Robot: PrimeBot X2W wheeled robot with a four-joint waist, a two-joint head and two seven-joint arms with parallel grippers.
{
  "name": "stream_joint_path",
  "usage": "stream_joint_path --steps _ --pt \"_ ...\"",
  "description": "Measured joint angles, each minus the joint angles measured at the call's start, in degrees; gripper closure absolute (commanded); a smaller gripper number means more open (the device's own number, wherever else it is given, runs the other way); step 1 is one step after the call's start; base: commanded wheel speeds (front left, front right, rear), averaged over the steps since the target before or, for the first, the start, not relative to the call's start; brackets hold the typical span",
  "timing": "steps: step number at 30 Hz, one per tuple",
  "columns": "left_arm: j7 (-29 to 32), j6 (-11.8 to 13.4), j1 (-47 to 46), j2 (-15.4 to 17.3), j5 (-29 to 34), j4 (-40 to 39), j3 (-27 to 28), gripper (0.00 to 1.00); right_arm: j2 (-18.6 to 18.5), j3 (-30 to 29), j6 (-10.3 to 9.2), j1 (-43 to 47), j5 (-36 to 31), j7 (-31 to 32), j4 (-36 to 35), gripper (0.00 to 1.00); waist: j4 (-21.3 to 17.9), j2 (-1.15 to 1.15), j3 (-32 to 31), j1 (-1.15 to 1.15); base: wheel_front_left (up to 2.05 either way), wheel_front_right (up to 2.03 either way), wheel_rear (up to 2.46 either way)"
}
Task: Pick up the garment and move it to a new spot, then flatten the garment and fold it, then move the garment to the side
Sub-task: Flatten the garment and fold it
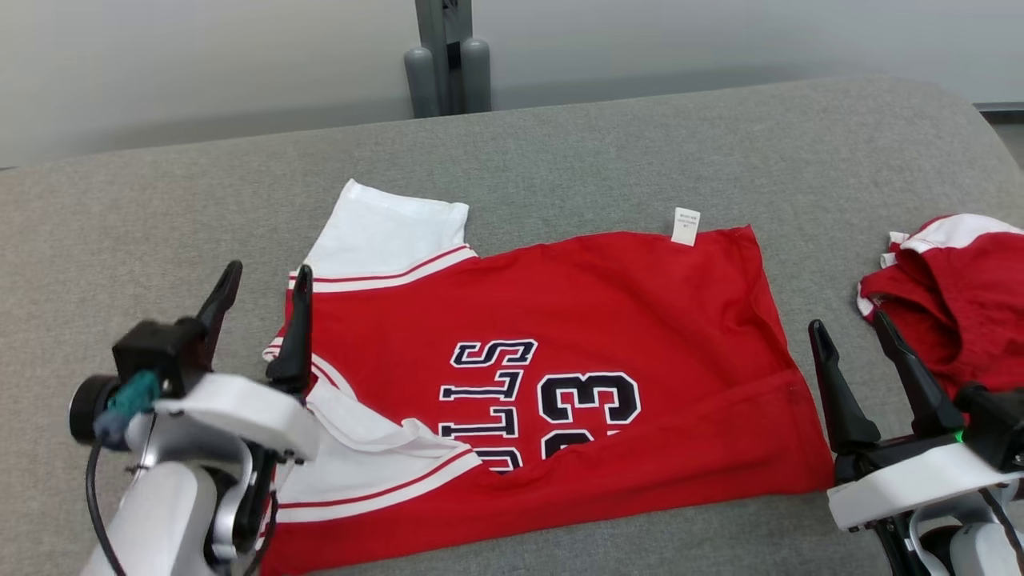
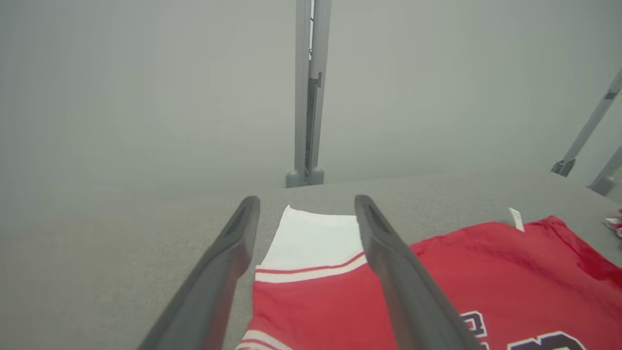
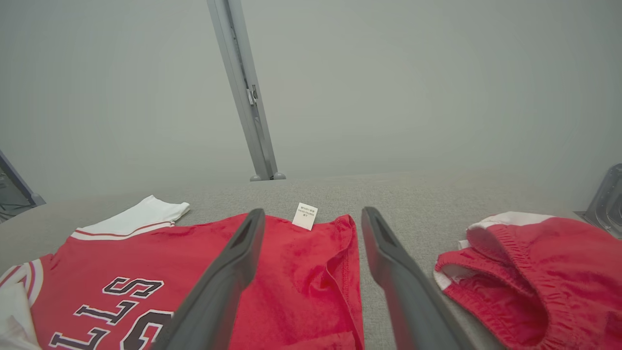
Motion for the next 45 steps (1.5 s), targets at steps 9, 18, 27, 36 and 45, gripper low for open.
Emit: stream_joint_path --steps 9,18,27,36,45 --pt "8.2 -7.0 -20.6 -0.3 -3.9 19.8 -1.1 0.00 -0.3 3.0 0.00 -3.2 1.5 -0.7 1.3 0.00 -4.2 0.00 4.5 0.00 0.00 0.00 0.00" --pt "12.4 -11.1 -36.2 0.0 -5.2 41.4 -1.3 0.00 -0.8 6.8 0.00 -7.1 3.3 -2.9 3.7 0.00 -9.1 0.00 10.6 0.00 0.00 0.00 0.00" --pt "14.6 -13.2 -45.1 2.9 -5.5 55.0 -1.7 0.00 -2.3 9.3 0.00 -10.1 5.0 -4.7 5.7 0.00 -12.4 0.00 15.9 0.01 0.00 0.00 0.00" --pt "17.8 -15.1 -49.9 2.0 -6.1 61.1 -2.9 1.00 -4.4 11.1 0.00 -11.8 6.4 -4.6 6.7 0.00 -12.6 0.00 17.2 0.01 0.00 0.00 0.00" --pt "18.9 -16.3 -53.1 1.1 -6.1 62.6 -5.0 1.00 -10.0 15.0 0.00 -21.3 13.9 -1.1 9.5 0.00 -11.1 0.00 17.7 0.00 0.00 0.00 0.00"
